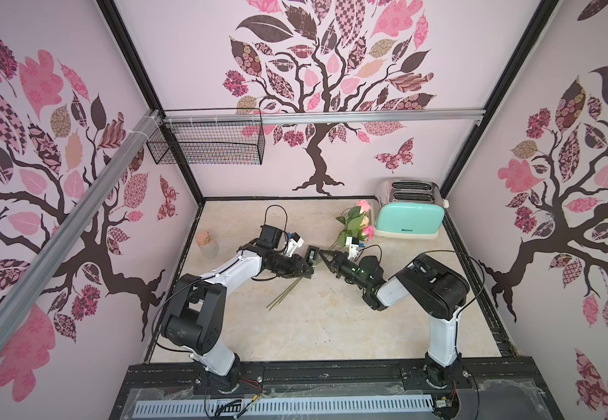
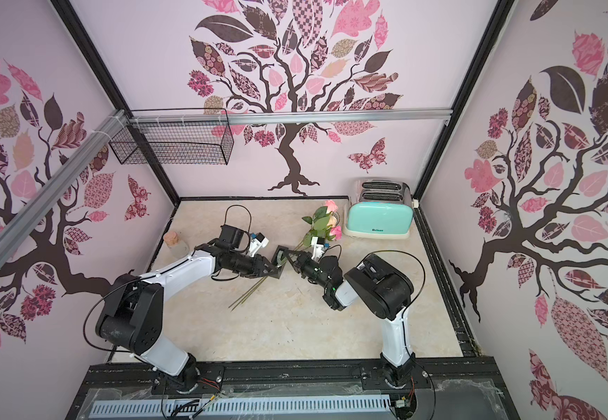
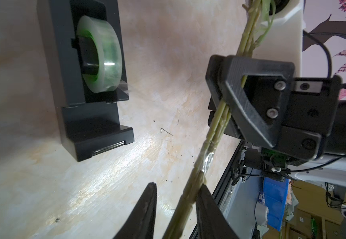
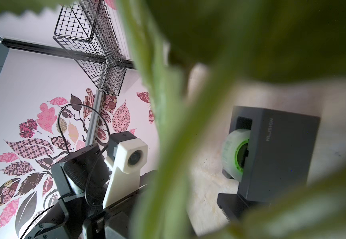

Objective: Wrap bouquets with tape
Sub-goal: Wrap the tape around the bouquet.

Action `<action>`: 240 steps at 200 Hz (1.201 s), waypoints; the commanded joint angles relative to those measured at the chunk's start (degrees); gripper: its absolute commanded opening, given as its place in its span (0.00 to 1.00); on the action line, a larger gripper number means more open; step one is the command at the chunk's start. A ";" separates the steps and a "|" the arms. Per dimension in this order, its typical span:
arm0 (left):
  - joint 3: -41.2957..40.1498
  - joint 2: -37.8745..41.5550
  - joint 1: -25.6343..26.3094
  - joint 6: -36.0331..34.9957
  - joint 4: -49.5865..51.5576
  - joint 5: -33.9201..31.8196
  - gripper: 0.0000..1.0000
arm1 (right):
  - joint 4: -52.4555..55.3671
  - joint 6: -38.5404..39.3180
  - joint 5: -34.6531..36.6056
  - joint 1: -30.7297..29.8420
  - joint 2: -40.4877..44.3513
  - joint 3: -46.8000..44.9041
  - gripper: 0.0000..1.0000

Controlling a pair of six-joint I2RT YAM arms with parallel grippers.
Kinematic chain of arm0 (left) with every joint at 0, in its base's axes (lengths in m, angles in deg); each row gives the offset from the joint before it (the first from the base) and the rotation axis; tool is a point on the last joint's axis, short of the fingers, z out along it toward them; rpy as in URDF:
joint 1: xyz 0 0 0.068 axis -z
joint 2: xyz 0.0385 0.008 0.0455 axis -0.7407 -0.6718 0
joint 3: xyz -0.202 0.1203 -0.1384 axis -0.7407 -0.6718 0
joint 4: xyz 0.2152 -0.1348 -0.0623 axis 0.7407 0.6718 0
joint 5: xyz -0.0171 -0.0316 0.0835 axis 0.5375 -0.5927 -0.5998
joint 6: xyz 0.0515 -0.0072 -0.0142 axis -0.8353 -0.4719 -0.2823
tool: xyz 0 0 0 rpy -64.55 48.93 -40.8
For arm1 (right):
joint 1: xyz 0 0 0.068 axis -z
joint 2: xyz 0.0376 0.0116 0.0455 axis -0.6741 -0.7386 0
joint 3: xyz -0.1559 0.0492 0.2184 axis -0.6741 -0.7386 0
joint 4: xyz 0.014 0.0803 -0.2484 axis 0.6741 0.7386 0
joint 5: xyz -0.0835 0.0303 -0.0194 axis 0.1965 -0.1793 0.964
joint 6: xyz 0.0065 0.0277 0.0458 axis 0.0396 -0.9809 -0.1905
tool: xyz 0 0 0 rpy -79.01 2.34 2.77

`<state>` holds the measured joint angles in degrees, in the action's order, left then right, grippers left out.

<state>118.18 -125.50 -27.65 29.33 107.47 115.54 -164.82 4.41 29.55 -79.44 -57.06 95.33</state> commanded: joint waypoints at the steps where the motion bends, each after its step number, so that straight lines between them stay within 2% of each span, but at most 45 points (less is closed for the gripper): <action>1: 2.41 -1.73 -0.01 0.61 -0.52 3.37 0.21 | -4.66 0.61 -0.42 -0.21 -1.15 0.23 0.00; 16: 3.10 -2.44 0.03 -0.02 0.11 3.28 0.00 | -4.78 0.55 -0.50 -0.21 -1.28 0.19 0.00; 34: 3.75 -1.79 0.15 -2.01 2.08 0.14 0.00 | -4.26 0.80 -0.44 -0.21 -0.90 -0.18 0.01; 41: 3.89 -1.19 0.44 -3.11 2.87 -2.00 0.00 | -3.59 0.94 -0.42 -0.21 -0.71 -0.34 0.07; 49: 3.83 -0.22 1.03 -4.75 3.77 -4.77 0.00 | -2.66 0.97 -0.46 -0.25 -0.33 -0.46 0.20; 58: 3.93 0.74 2.12 -6.68 4.67 -8.20 0.00 | -1.63 0.92 -0.46 -0.23 0.00 -0.56 0.25; 77: 3.89 3.08 5.89 -10.70 5.92 -17.62 0.00 | 0.84 0.40 -0.38 -0.26 0.77 -0.74 0.36; 105: 3.91 5.74 11.84 -15.66 6.73 -35.14 0.00 | 7.32 -1.08 -0.50 -0.25 2.28 -0.38 0.40; 147: -0.08 8.94 21.41 -22.82 1.44 -60.57 0.00 | 14.07 -3.57 -0.02 -0.23 4.44 -0.18 0.39; 164: -1.80 9.00 24.68 -25.39 -0.94 -67.76 0.00 | 18.30 -4.00 -0.50 -0.29 5.42 1.03 0.39; 185: -1.99 7.90 26.50 -26.73 -1.04 -70.33 0.00 | 19.74 -4.90 -0.63 -0.29 5.80 1.94 0.38; 201: -2.40 7.54 27.59 -26.83 -1.90 -73.42 0.00 | 21.18 -6.76 -0.99 -0.32 5.42 2.46 0.29; 213: -2.78 7.87 28.09 -27.57 -2.54 -73.72 0.00 | 22.13 -7.37 -1.75 -0.25 4.94 3.12 0.27; 240: -3.78 9.05 28.31 -28.02 -3.72 -71.75 0.00 | 20.59 -8.94 -2.31 -0.21 3.51 3.59 0.06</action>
<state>115.21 -117.74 0.37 2.58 108.06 46.08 -145.98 -2.93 28.20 -79.44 -53.70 97.84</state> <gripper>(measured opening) 0.050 0.138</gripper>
